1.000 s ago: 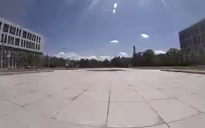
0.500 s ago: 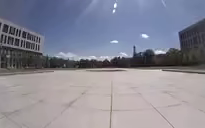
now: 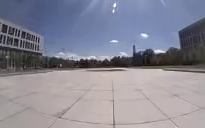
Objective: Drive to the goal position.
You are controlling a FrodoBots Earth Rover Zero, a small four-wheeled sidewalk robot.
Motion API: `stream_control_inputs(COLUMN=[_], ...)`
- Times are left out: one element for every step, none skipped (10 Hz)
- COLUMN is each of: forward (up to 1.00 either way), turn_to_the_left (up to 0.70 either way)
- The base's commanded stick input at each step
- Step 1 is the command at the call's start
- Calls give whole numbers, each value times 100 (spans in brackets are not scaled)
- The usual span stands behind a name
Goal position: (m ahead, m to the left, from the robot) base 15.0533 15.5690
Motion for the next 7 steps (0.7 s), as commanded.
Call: stream_control_inputs(forward=[66,66,66,66,66,66,66], turn_to_the_left=[0,0,0,0,0,0,0])
